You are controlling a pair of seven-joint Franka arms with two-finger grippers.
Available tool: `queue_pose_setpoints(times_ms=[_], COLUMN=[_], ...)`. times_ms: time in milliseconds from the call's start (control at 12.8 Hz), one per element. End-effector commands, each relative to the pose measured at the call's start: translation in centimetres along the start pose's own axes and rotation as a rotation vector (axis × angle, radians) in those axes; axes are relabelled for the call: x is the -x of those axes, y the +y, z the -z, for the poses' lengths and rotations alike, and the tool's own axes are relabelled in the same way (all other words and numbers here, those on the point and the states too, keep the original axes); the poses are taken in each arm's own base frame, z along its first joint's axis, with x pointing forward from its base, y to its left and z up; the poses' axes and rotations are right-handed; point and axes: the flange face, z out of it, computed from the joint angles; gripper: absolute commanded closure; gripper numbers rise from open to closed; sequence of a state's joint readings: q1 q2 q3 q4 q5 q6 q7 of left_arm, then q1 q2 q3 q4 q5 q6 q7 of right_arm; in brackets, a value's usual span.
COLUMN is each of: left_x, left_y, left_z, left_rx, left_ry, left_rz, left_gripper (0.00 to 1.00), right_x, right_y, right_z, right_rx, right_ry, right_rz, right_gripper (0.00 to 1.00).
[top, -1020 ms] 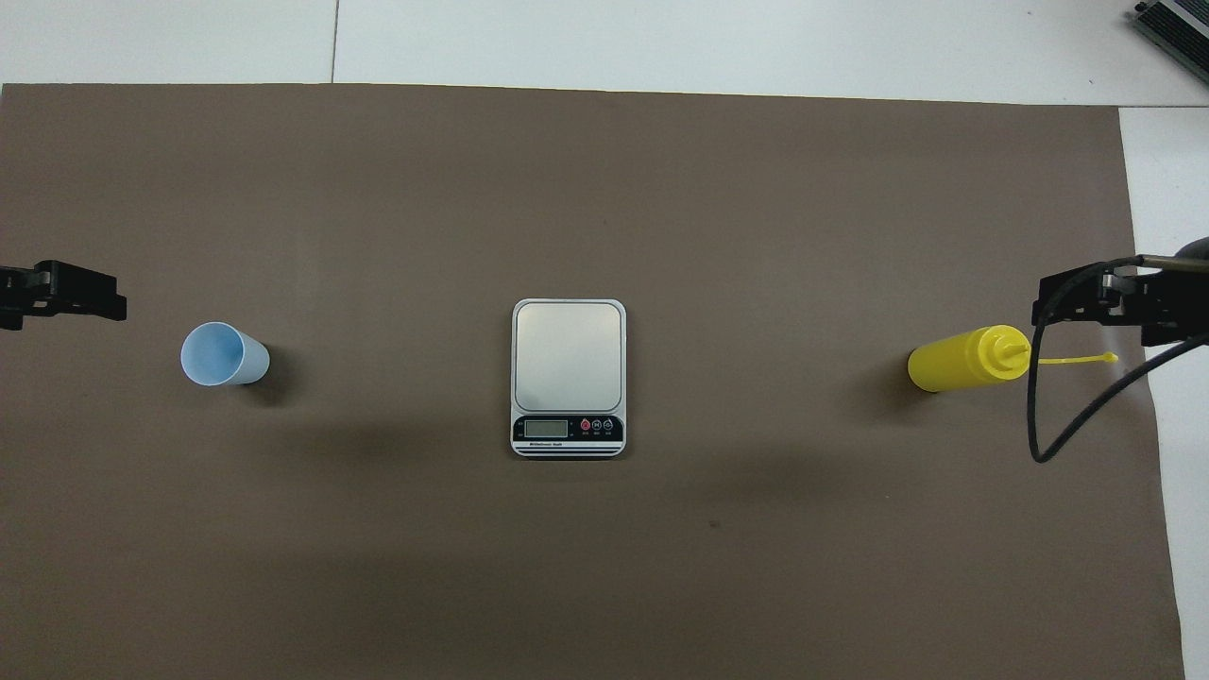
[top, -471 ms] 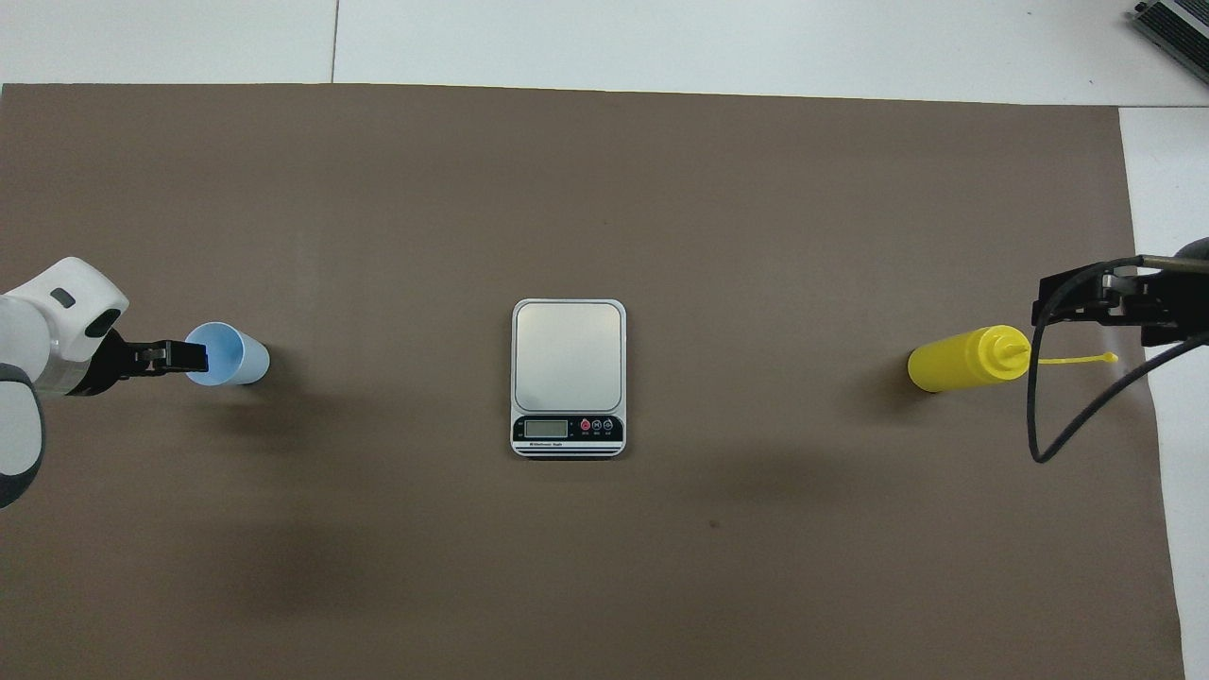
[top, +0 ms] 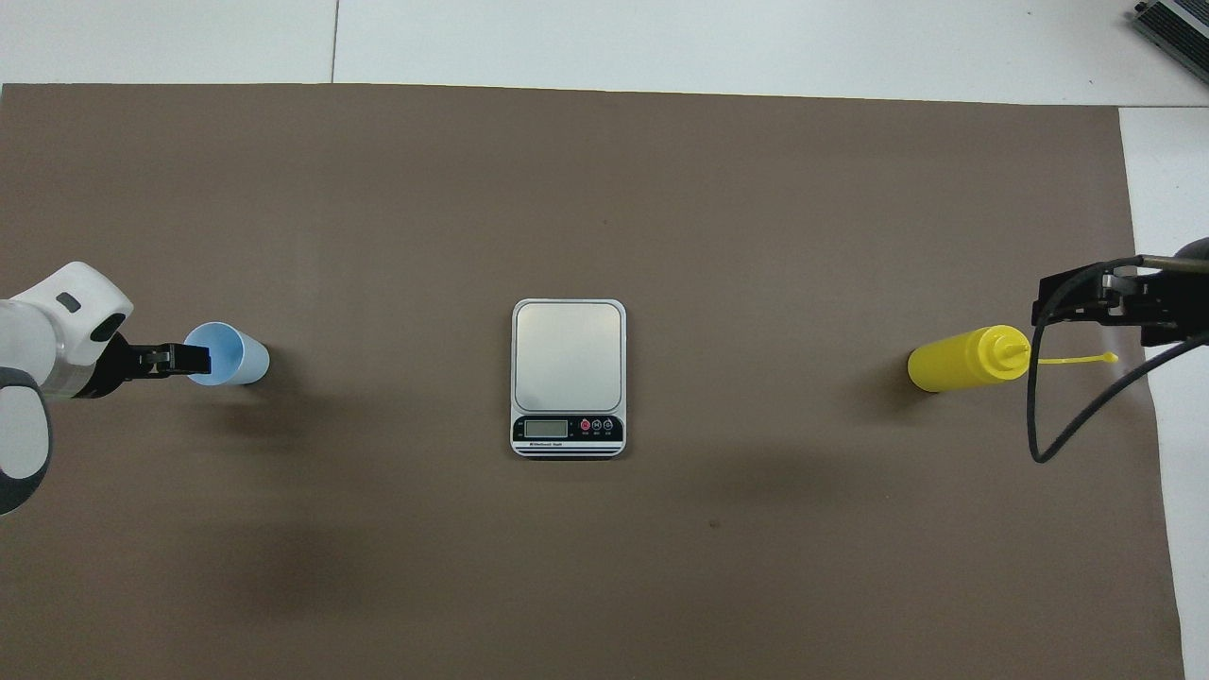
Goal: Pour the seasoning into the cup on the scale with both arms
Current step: 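Reach the left gripper to the blue cup and grasp it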
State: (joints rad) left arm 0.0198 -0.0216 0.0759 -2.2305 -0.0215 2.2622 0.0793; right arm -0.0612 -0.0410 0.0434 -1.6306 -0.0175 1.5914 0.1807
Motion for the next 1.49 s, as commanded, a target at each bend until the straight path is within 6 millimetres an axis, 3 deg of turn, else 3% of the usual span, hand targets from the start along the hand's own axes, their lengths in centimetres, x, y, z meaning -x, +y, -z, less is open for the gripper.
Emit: queue_pose_setpoints(times_ms=[0,235,471,706,941,1176,1412], left_x=[0.5,0.6,0.5,0.3,0.3,-0.3,-0.4], left_y=[-0.4,-0.2,-0.3,-0.3,-0.2,0.1,0.2], left_z=[-0.1,-2.1,-2.3,-3.7,-3.6,-2.8,-2.5], left_rx=[-0.008,-0.011,-0.012,-0.014,-0.013,-0.01,-0.008], left_ry=[0.026,0.038,0.043,0.033,0.023,-0.006,-0.025], left_rz=[-0.014,-0.012,-0.013,-0.015,-0.016,-0.021,-0.021], left_gripper=[0.0,0.0,0.0,0.0,0.0,0.17,0.42], right_x=[0.6,0.6,0.6,0.6,0.6,0.6,0.6], right_y=[0.3,0.3,0.3,0.3,0.3,0.3,0.3], right_z=[0.1,0.0,0.1,0.1,0.1,0.0,0.1], right_rx=[-0.018,-0.018,-0.018,-0.018,-0.018,-0.018,-0.018], right_ry=[0.001,0.0,0.001,0.001,0.001,0.0,0.001], right_rz=[0.008,0.008,0.008,0.008,0.008,0.008,0.008], right_gripper=[0.0,0.0,0.0,0.0,0.0,0.0,0.0])
